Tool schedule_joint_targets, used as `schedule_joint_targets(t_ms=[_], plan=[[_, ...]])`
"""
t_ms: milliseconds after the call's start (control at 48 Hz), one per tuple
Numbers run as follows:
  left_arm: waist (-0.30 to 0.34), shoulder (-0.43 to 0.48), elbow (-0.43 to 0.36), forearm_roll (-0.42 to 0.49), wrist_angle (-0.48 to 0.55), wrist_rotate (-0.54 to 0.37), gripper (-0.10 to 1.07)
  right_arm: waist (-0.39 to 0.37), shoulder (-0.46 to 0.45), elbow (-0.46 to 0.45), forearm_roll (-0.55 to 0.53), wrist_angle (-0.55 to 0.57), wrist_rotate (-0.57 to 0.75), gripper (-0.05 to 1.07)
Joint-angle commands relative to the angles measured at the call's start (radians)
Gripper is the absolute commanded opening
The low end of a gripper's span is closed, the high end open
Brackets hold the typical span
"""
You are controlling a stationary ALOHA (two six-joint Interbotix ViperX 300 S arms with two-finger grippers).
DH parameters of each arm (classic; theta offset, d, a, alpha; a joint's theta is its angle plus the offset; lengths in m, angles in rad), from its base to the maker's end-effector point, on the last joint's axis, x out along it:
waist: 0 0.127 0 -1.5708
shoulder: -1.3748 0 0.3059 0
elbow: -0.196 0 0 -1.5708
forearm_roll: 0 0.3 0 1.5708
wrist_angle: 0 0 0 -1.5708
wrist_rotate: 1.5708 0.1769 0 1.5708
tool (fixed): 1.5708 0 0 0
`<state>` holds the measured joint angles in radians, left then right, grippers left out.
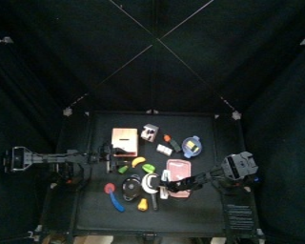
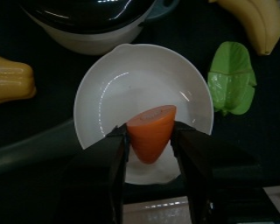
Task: Place carrot bottom in pan
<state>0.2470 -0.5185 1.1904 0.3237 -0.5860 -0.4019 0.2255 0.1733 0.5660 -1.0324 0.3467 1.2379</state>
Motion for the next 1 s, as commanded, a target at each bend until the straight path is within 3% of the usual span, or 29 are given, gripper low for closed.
schedule_joint_targets(t_ms=[0, 438, 979], plan=[[-0.002, -0.003, -0.012, -0.002, -0.003, 0.0, 0.92, -0.008, -0.021, -0.02, 0.005, -0.008, 0.0, 0.66], [-0.002, -0.002, -0.011, -0.002, -0.003, 0.0, 0.92, -0.014, -0.012, -0.02, 0.003, -0.008, 0.0, 0.67], [-0.002, -0.002, -0.005, -0.002, -0.005, -0.002, 0.92, -0.015, -0.012, -0.021, 0.006, -0.008, 0.002, 0.84]])
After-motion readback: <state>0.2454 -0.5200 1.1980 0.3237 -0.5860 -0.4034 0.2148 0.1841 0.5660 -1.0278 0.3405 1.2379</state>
